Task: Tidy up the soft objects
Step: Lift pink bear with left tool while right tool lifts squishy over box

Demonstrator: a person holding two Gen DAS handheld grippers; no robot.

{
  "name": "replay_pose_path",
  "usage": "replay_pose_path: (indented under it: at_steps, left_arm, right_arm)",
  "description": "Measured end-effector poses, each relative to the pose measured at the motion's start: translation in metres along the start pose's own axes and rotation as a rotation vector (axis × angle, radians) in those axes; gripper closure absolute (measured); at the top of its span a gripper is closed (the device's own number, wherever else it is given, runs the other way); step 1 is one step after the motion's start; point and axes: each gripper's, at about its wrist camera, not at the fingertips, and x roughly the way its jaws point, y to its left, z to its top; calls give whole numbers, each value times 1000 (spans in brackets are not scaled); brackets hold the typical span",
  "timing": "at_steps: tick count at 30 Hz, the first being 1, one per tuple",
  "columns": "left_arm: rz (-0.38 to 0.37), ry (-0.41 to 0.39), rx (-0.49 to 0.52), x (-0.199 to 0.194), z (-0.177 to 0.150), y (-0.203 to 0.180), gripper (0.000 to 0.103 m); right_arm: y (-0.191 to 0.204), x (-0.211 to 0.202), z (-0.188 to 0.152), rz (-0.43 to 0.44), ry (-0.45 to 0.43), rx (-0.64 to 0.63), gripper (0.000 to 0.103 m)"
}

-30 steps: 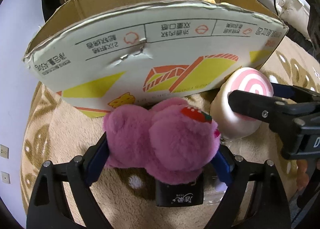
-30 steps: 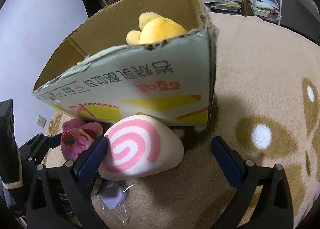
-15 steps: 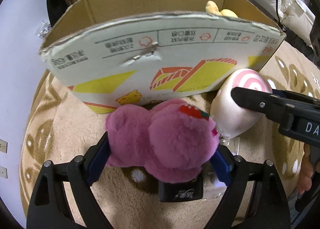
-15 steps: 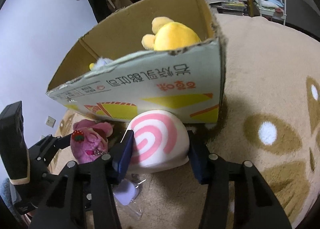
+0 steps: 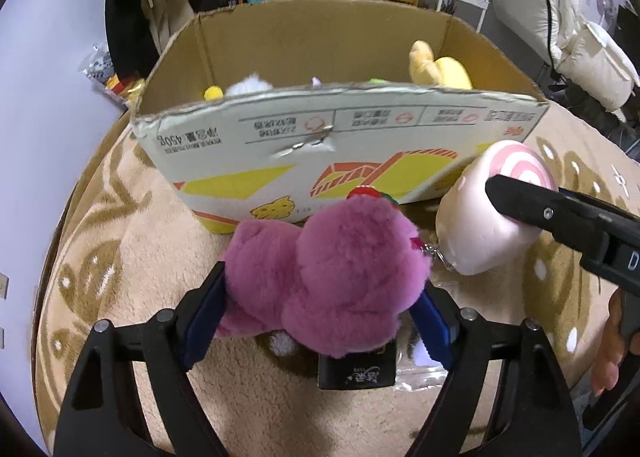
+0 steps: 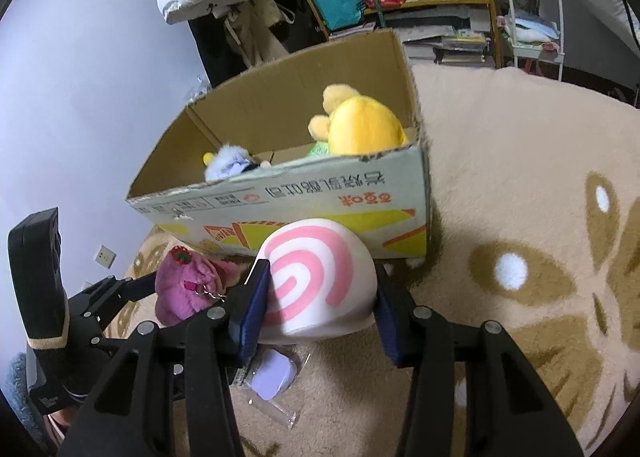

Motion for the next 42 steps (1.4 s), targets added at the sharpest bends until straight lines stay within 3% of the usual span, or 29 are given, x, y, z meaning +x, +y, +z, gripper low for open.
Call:
replay_pose_path:
  at_steps: [9,16,28,42]
  left_arm:
    - [-14,-56,13,-20,-7,-10,24]
    - [9,-147,-42,-42,-4,3,24]
    - [90,-379,-15,-105,-10,-5,23]
    - [123,-491,-8,-137,-6,-6,23]
  right_arm:
    - [10,-27,0,49,-51,-10,52]
    - [23,-54,7,24,-148,-46,52]
    - [45,-100,16,-86,-344,-153,55]
    - [62,-133,22,-128,-468,-203,56]
